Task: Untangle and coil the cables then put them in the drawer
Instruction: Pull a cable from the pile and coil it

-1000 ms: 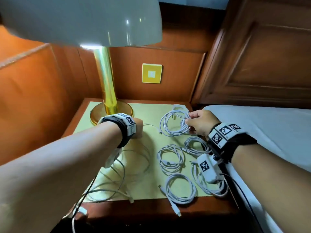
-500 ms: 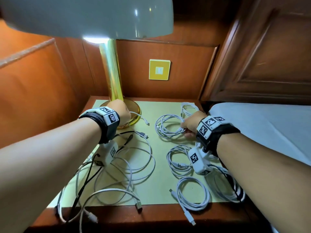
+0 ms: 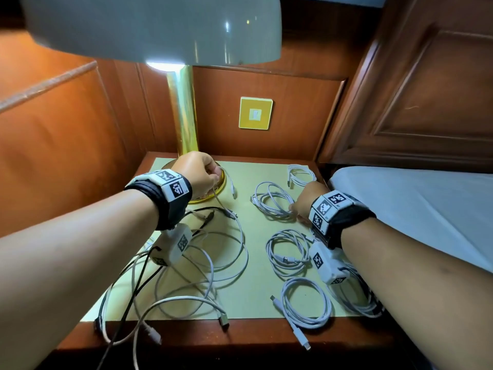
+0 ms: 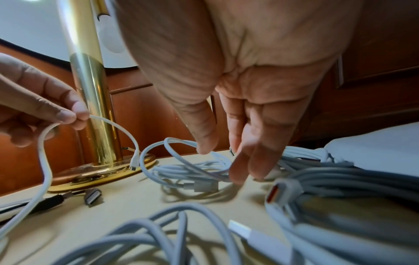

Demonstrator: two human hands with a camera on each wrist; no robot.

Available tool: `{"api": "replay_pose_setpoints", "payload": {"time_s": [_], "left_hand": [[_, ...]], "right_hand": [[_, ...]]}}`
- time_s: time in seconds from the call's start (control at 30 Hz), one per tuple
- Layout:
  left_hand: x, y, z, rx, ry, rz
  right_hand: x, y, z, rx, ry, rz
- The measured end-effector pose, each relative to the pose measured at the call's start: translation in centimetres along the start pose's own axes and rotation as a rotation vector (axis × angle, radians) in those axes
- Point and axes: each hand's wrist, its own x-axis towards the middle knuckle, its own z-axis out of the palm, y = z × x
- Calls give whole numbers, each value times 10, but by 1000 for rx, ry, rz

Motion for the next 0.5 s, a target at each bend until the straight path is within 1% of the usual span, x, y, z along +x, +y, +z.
{"api": "replay_pose_setpoints", "payload": {"time_s": [0.07,0.13,0.2,0.23,0.27,0.3,0.37,0.43,0.5], "left_hand": [[-4,1,-4,-3,28,47],[-8,5,-9,16,72,101],[-15,10,-15,-1,98,167],[-18,14,-18,-29,100,196],[-22,17,-20,-70,100,223],[-27,21,-23,-109,90,240],[-36,29,-27,-162,68,281],[-48,40,-32,-238,33,313],[-59,51,-37,-328,29,345]], "right_hand": [[-2,-2,-3,-18,-24,-71],[0,-1,-6,-24,27,-127],[-6,-8,-8,-15,118,-184],[-12,-14,-10,51,174,-238],[-17,-18,-10,133,230,-311],[-26,-23,-13,189,272,-414],[-45,-35,-21,213,258,-571],[-65,-50,-32,225,181,-669],[-83,-60,-44,333,100,-662]]}}
